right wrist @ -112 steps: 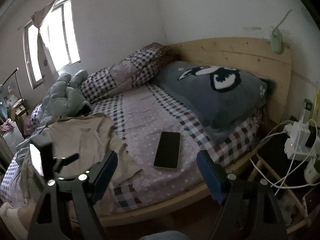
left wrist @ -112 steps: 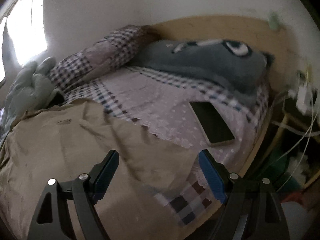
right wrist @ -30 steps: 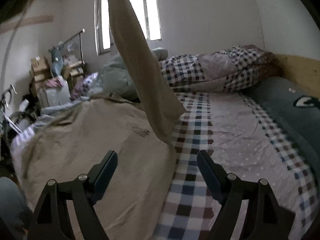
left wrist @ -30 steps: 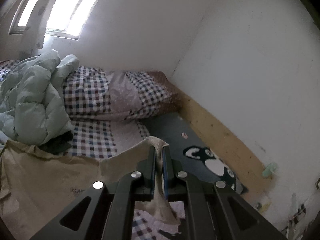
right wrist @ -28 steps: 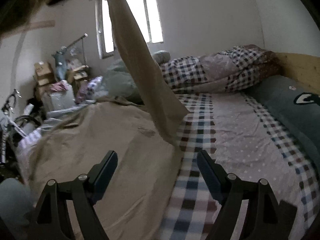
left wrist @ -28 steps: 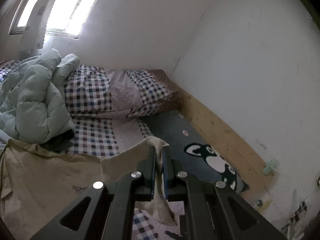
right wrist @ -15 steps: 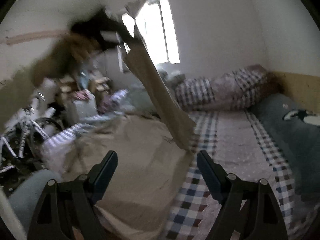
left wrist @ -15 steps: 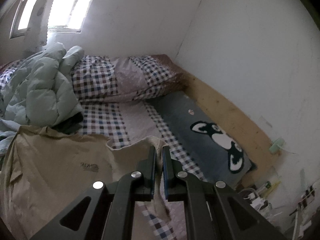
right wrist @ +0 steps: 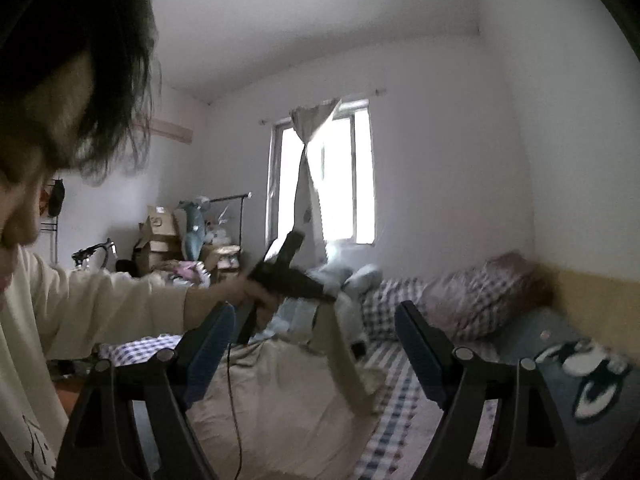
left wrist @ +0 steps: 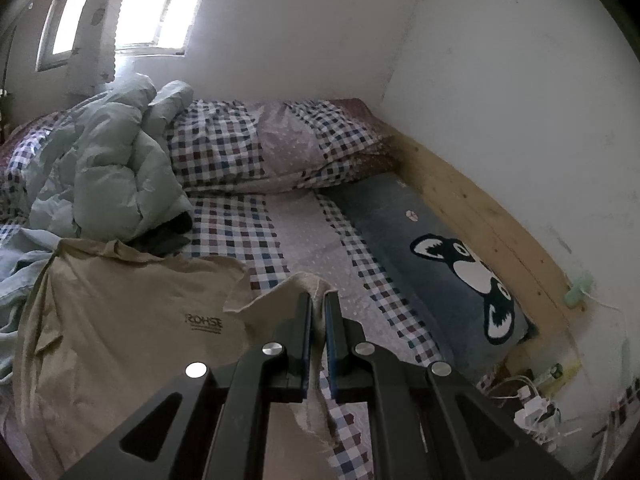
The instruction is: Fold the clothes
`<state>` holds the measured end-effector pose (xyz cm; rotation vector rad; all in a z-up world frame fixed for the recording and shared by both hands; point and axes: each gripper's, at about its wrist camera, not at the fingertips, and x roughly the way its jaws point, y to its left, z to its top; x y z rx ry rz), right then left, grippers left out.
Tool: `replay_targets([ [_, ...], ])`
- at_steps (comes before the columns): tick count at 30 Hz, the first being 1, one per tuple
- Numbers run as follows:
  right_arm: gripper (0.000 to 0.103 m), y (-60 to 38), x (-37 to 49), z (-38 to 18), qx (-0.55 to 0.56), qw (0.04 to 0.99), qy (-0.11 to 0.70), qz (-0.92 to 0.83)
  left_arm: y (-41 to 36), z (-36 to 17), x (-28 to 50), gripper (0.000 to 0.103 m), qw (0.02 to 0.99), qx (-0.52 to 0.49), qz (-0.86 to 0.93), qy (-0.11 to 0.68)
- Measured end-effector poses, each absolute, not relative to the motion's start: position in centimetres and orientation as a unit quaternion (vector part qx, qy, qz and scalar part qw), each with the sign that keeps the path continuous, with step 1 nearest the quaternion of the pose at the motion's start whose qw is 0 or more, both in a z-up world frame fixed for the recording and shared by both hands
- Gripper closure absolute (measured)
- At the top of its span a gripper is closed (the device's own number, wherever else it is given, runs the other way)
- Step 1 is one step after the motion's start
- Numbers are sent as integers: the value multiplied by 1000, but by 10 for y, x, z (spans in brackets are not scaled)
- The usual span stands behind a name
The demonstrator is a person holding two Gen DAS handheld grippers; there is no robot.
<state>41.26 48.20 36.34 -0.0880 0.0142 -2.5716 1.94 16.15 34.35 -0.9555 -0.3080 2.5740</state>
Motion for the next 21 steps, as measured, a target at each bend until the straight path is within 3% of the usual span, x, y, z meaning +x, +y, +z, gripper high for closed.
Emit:
replay_targets([
  [6,14,492,426,397,-79,239,0,-968,150,346,17,98,192,-335,914,-121],
  [11,14,476,367,373,-49,205,27,-977,139,344,13,98,197,-336,911,-134],
  [16,14,448,277,310,5,196,23,-980,135,344,10,98,214,-335,906,-143],
  [21,14,411,177,213,89,192,37,-977,140,356,4,98,242,-328,901,-147],
])
